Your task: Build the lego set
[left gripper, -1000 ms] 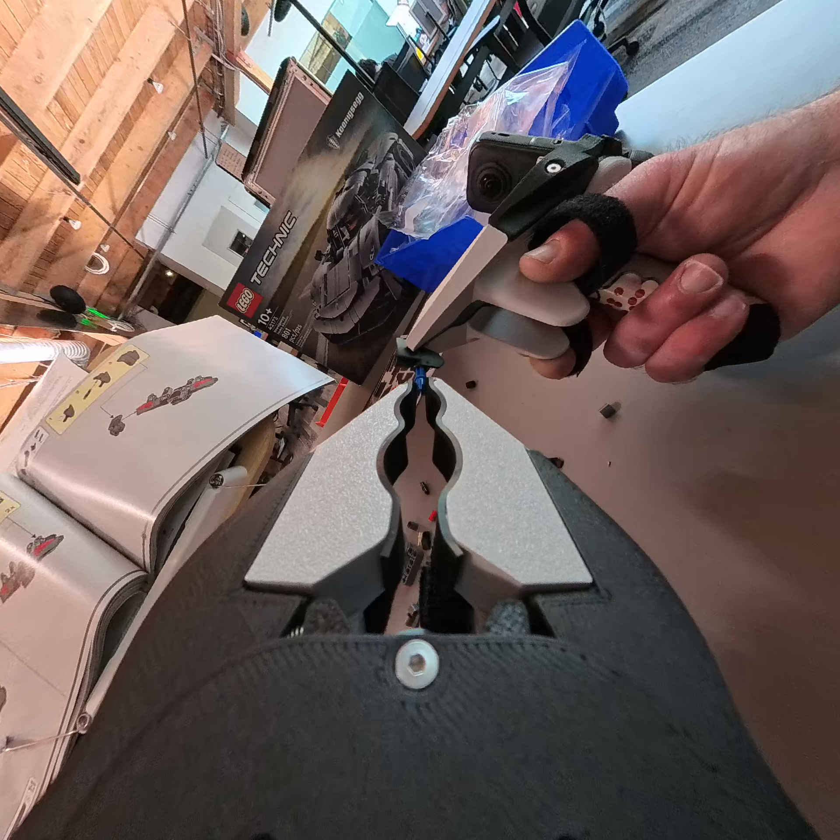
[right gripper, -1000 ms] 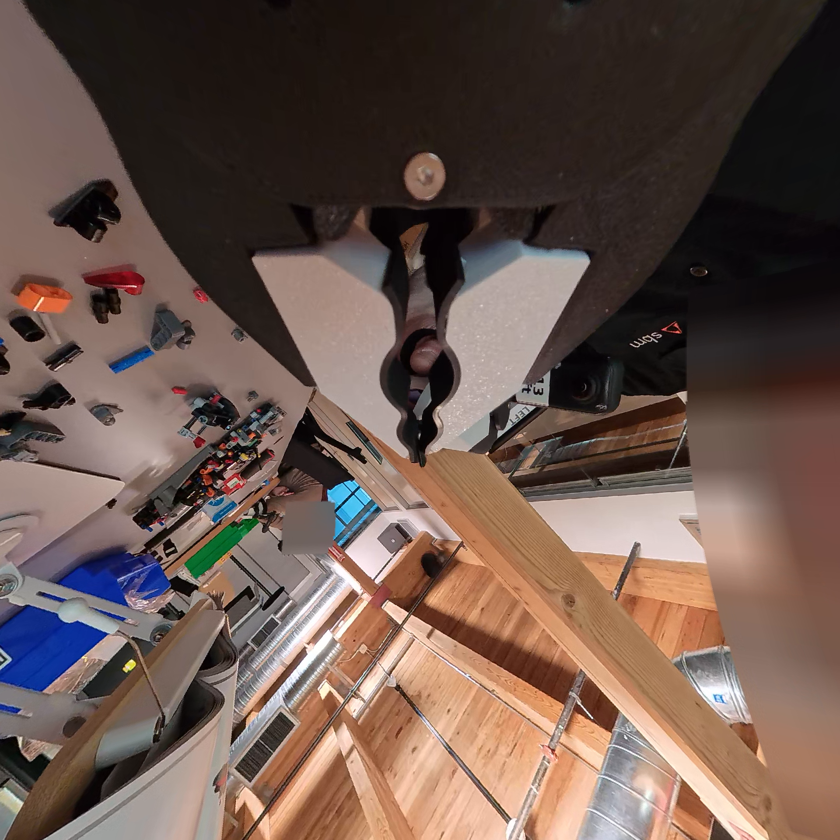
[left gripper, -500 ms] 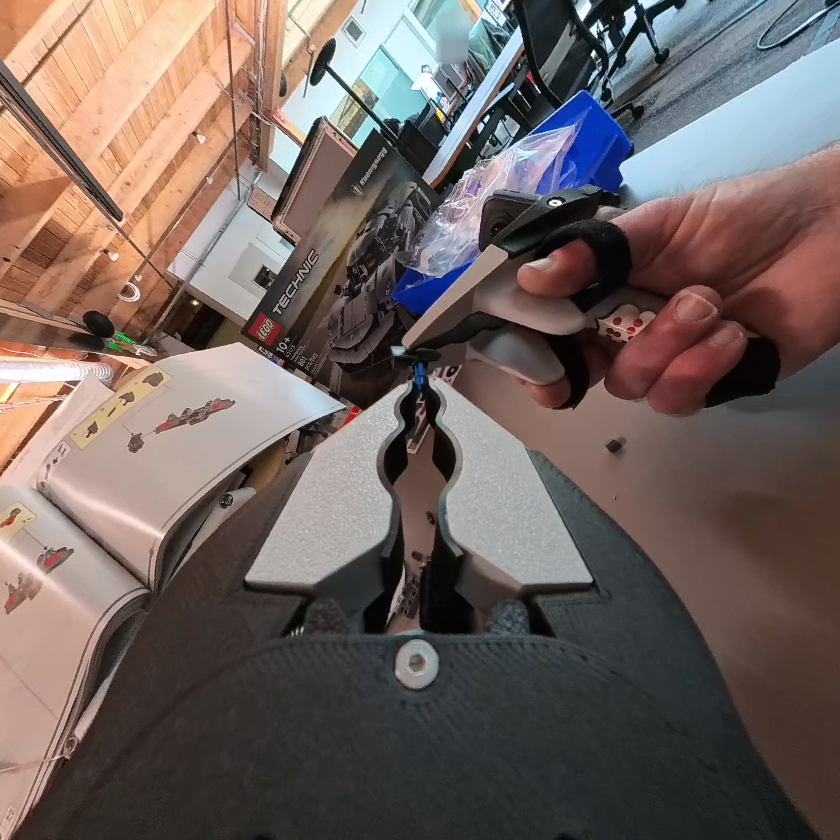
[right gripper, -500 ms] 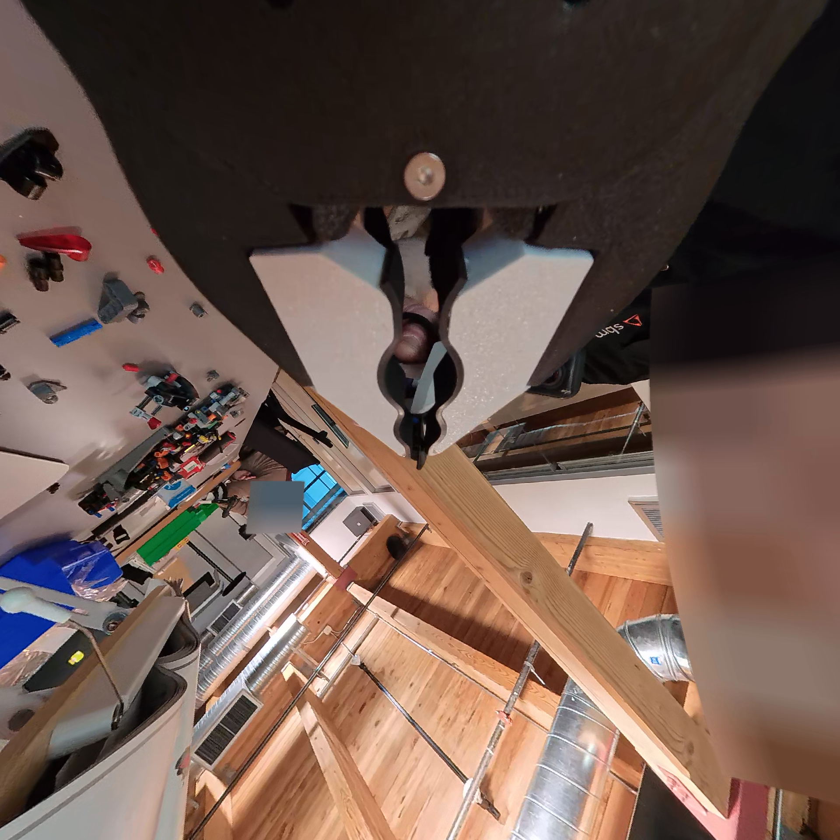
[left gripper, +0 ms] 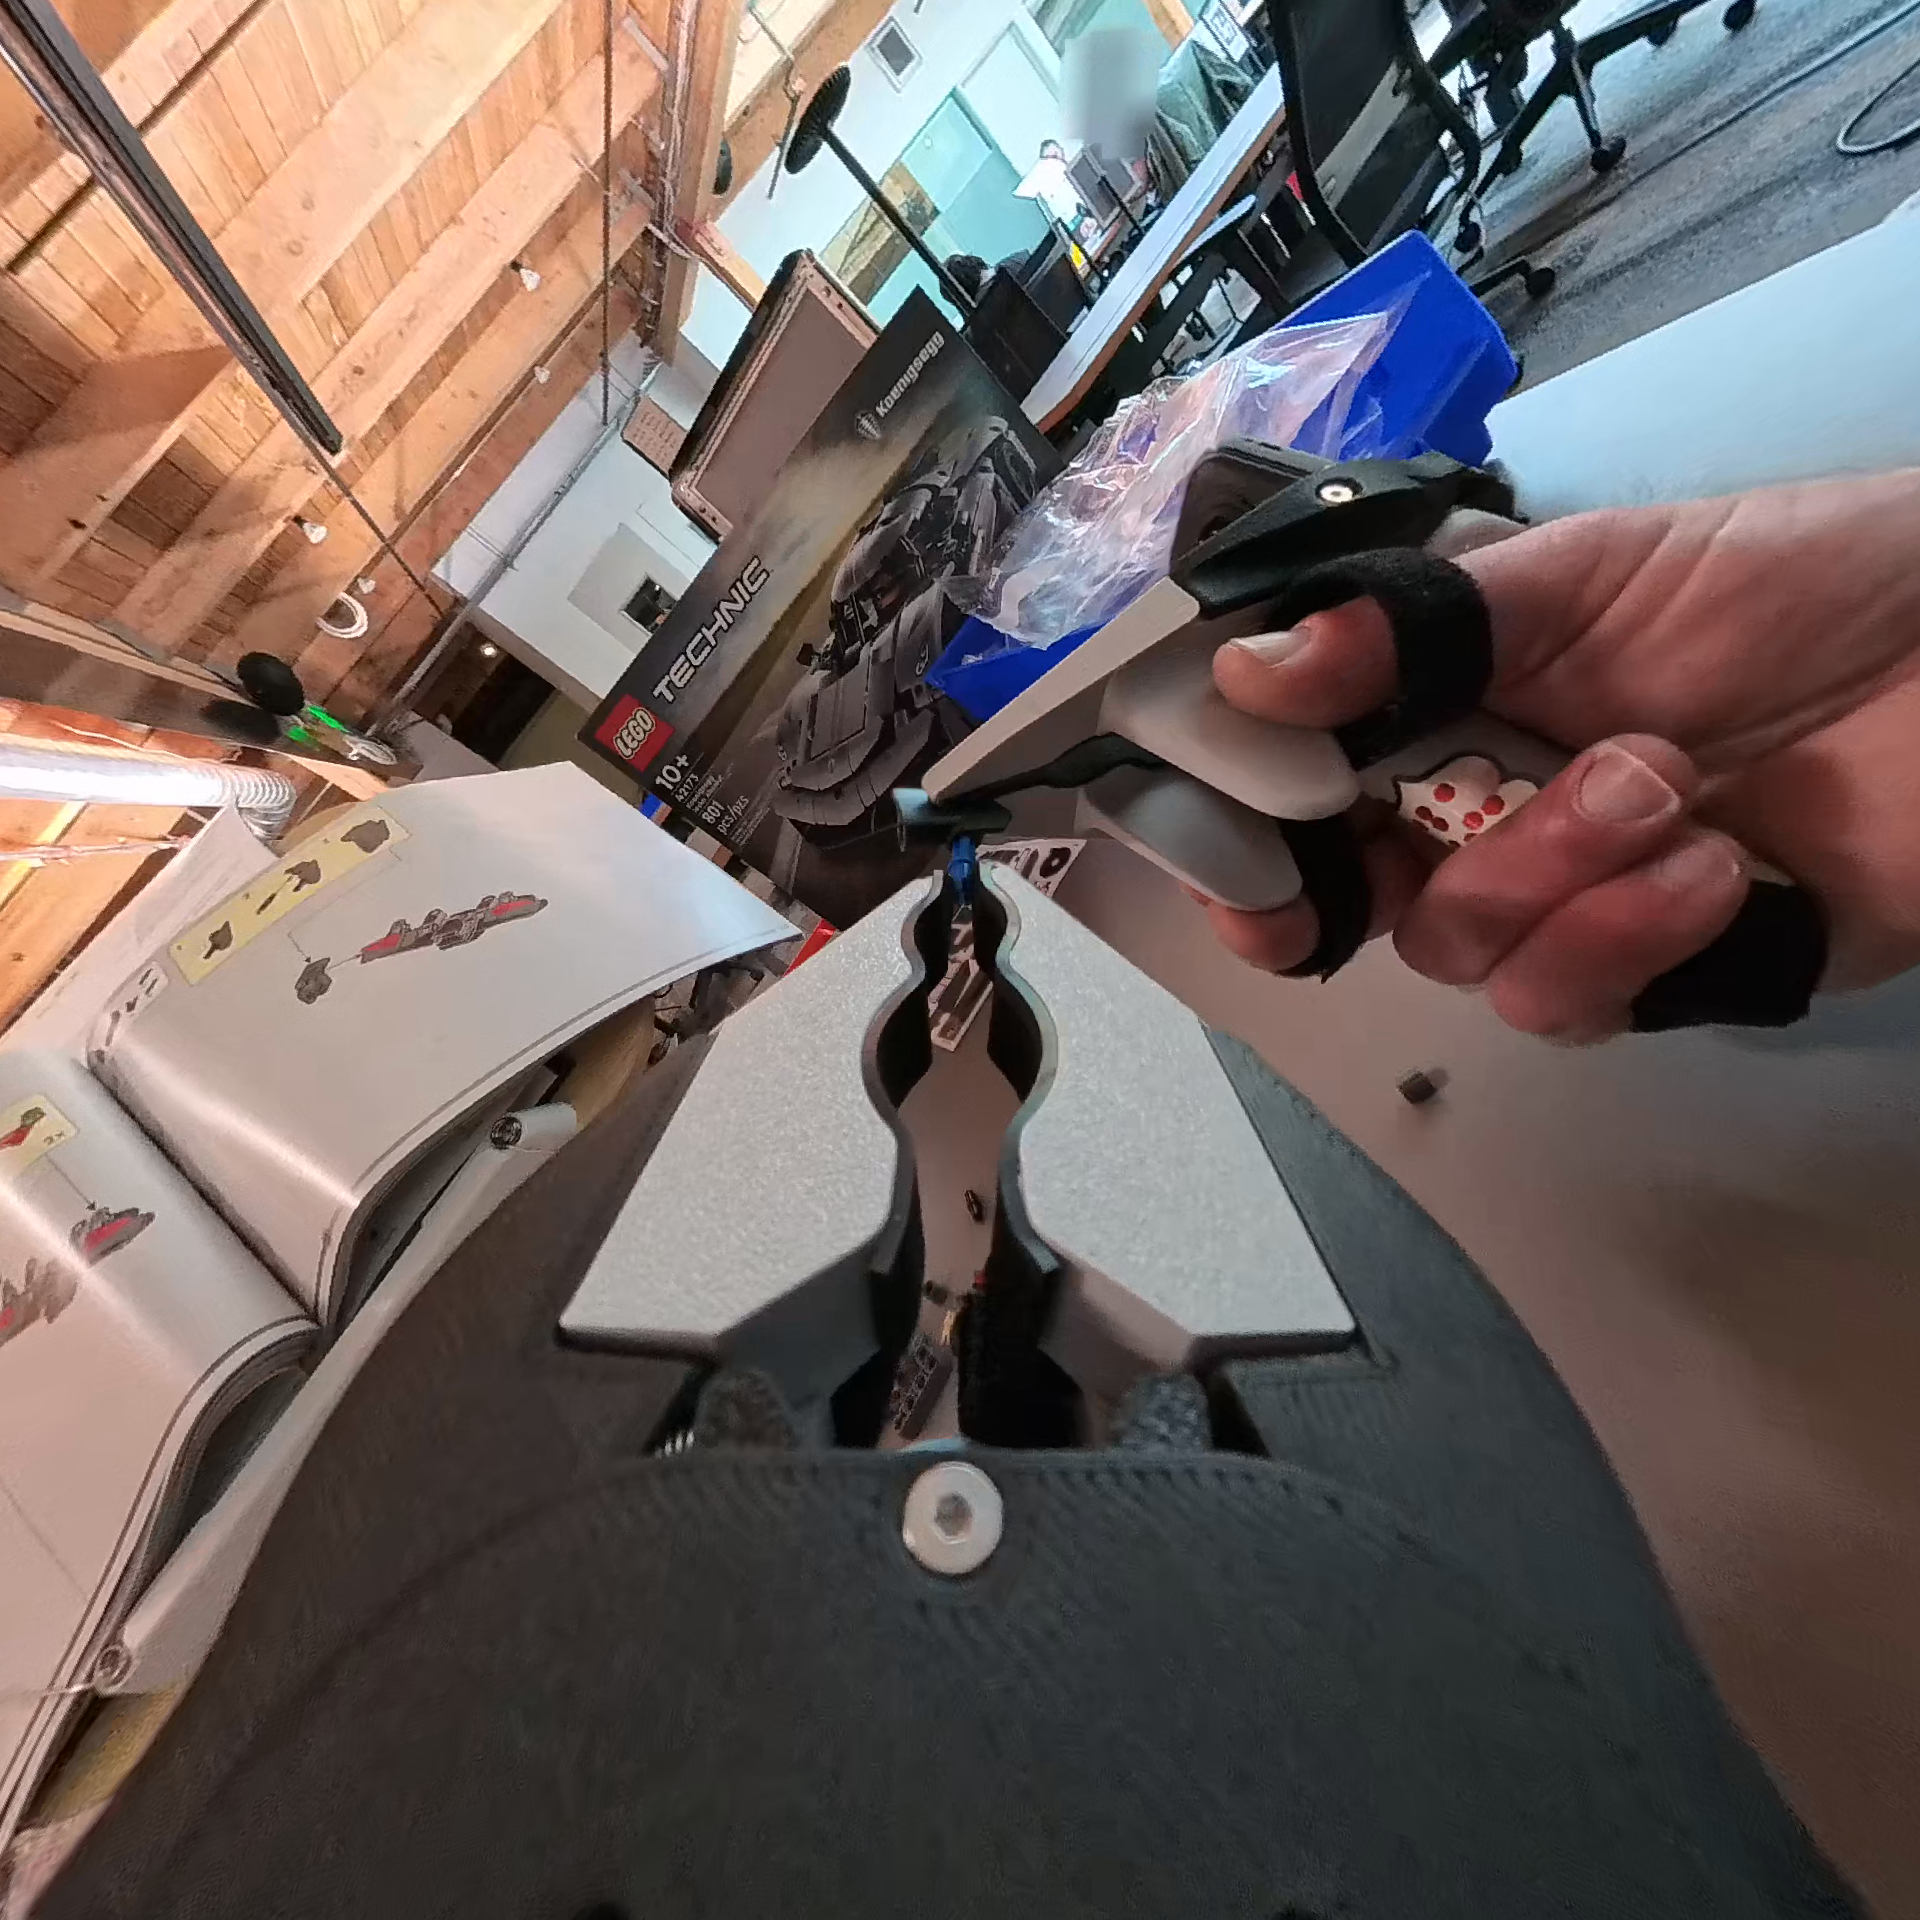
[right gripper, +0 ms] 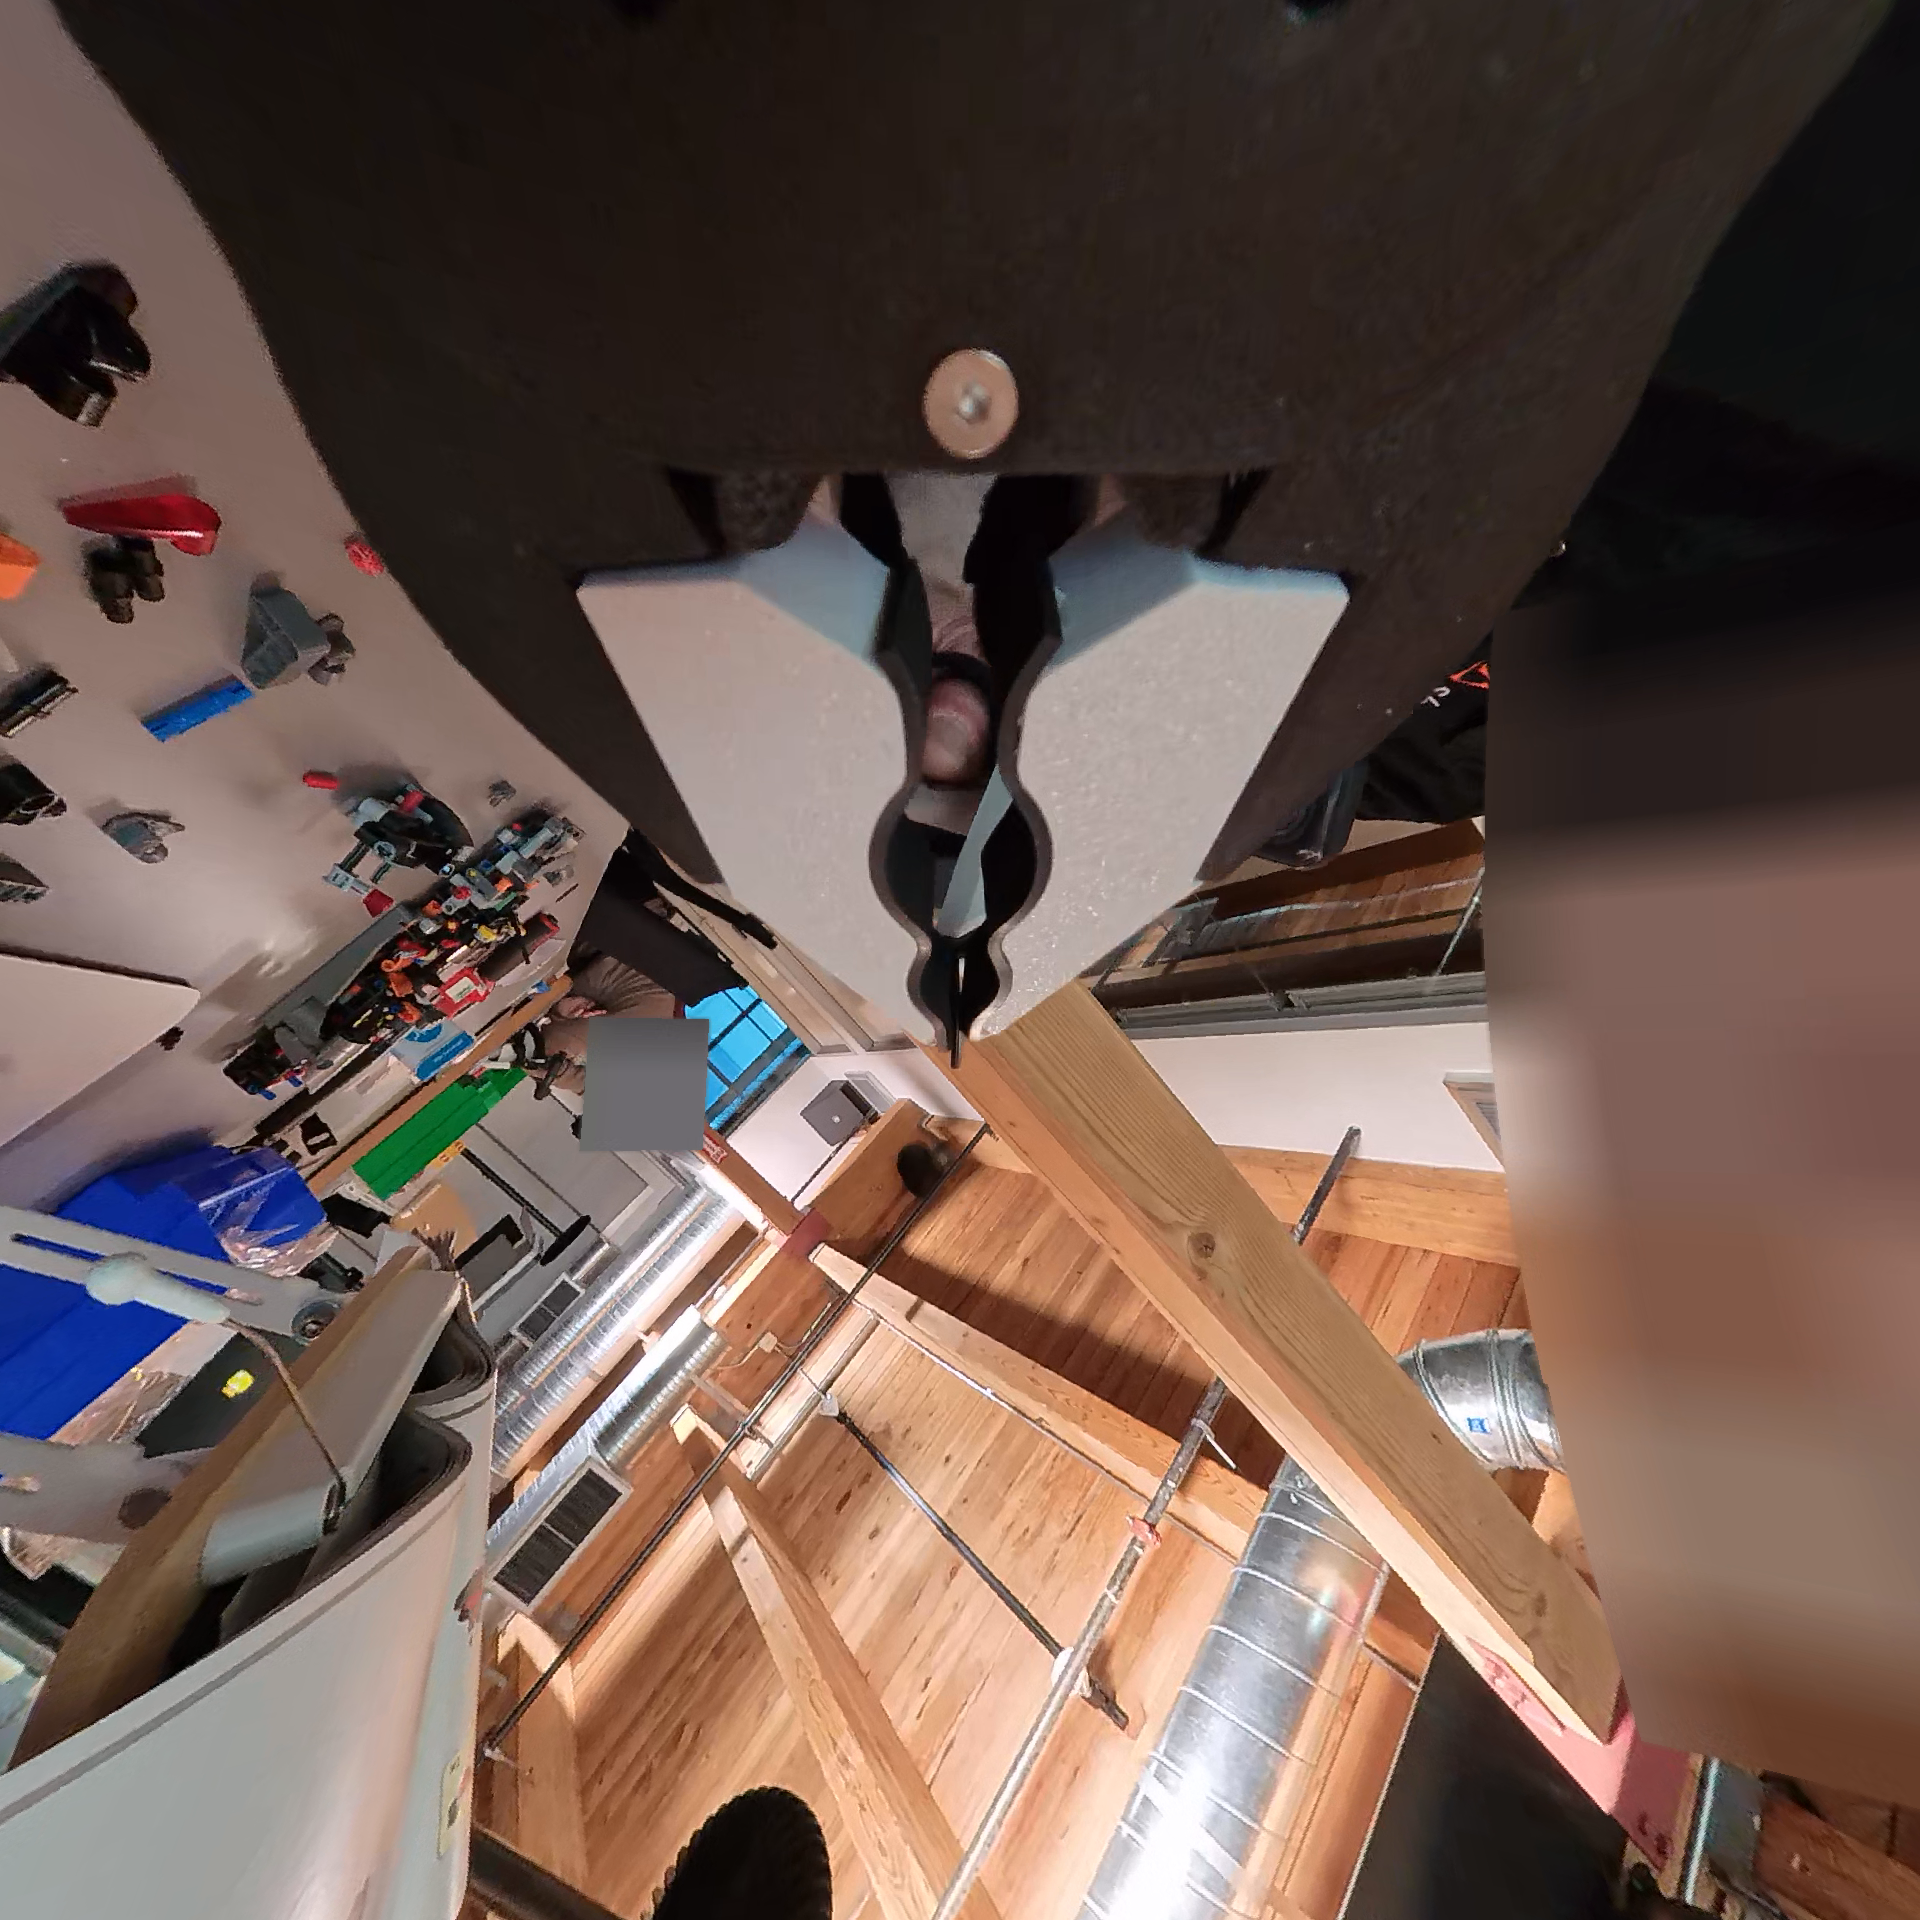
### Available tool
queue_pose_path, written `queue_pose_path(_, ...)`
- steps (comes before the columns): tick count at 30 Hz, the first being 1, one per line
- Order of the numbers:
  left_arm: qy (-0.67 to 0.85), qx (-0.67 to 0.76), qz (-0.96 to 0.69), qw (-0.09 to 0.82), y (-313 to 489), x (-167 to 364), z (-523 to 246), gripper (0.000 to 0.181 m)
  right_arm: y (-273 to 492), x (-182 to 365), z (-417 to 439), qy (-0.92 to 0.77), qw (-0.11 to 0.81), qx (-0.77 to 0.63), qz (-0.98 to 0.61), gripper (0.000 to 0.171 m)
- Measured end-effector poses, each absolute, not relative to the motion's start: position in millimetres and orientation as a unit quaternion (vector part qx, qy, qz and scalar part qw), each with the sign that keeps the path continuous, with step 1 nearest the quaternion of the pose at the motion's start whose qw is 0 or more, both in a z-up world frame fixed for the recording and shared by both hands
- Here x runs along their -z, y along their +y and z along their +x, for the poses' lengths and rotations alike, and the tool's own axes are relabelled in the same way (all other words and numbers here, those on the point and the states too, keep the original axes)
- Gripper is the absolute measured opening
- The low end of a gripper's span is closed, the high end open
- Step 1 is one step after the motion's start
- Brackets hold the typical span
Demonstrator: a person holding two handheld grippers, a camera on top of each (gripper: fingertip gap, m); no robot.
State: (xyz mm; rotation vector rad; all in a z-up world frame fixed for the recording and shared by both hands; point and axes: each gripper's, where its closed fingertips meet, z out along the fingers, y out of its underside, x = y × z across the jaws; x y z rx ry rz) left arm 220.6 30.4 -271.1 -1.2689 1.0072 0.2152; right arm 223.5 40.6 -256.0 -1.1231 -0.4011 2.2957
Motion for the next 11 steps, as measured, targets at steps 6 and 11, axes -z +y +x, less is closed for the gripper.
queue_pose_path(6,0.427,-0.095,-0.557,0.706,33.6,264.3,227.5,0.001,45.6,251.1,230.3,-0.117,0.273,-0.869,-0.396,0.000)
queue_pose_path(11,0.408,-0.086,-0.543,0.728,35.9,259.2,235.4,0.001,48.5,246.4,238.7,-0.097,0.269,-0.883,-0.372,0.000)
